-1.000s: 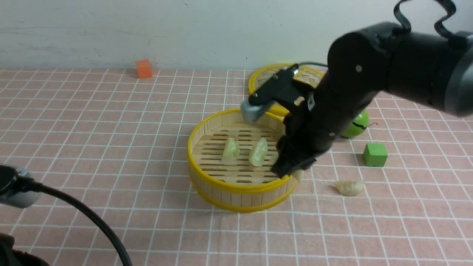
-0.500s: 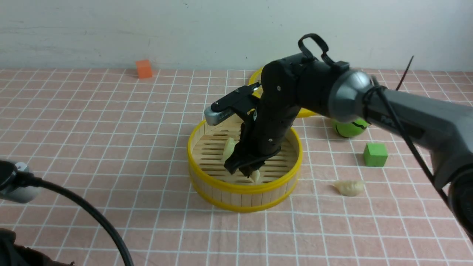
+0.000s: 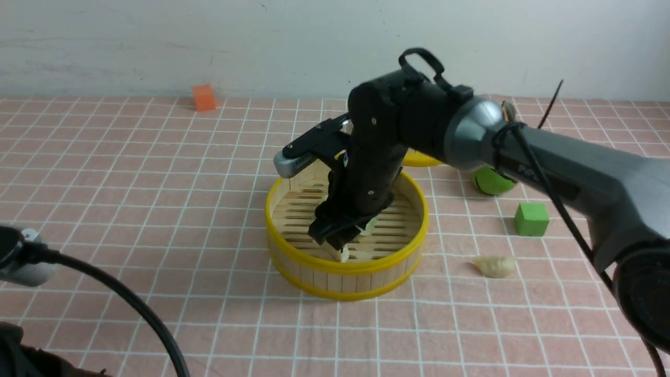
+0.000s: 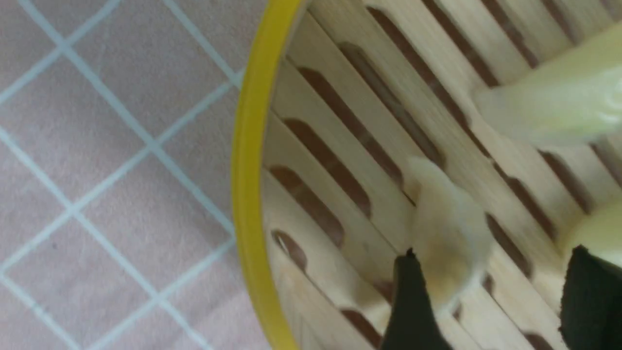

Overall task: Put the dumplings into the steamer on the table with the pink tablecloth.
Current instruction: 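Place the dumpling in the bamboo steamer basket with the right gripper, then reach for and grasp a dumpling lying on the table beside the steamer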

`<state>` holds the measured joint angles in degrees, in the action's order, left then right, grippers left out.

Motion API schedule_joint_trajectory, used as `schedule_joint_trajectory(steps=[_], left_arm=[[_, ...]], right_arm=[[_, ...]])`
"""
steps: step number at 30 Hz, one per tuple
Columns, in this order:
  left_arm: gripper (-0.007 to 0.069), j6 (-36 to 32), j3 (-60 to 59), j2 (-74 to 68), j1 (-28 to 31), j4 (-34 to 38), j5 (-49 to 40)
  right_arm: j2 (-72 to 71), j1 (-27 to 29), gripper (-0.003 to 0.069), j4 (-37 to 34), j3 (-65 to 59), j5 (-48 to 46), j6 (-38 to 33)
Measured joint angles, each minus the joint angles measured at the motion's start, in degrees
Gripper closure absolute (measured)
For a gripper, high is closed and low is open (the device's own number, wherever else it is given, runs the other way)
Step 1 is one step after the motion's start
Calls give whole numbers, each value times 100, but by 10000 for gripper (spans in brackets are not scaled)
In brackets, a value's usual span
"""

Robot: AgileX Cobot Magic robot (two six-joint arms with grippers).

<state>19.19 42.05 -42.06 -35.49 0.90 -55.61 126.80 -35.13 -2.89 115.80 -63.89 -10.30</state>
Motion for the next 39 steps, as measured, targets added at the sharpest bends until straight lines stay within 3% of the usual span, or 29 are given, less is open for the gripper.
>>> schedule_joint_trajectory(steps=[4,10,18,25,31,34,38,39], left_arm=[[636,0,-8,0,0,0,47],[630,0,-8,0,0,0,50],[629,0,-8,0,0,0,156],[625,0,-8,0,0,0,202],[624,2,-8,0,0,0,203],[624,7,-8,0,0,4,203],[623,7,-8,0,0,18,203],[623,7,-8,0,0,18,207]], right_arm=[[-479,88,226,289,374,-584,45],[-1324,773,226,179,-172,-668,-19],[-1603,1734,226,-180,-1914,-659,-1473],[-1016,1901,226,-210,-2412,102,-2522],[-554,1901,229,142,-2416,561,-2653],[-478,1901,256,367,-2410,669,-2476],[-474,1890,365,428,-2410,663,-2141],[-474,1890,440,446,-2410,649,-2064]])
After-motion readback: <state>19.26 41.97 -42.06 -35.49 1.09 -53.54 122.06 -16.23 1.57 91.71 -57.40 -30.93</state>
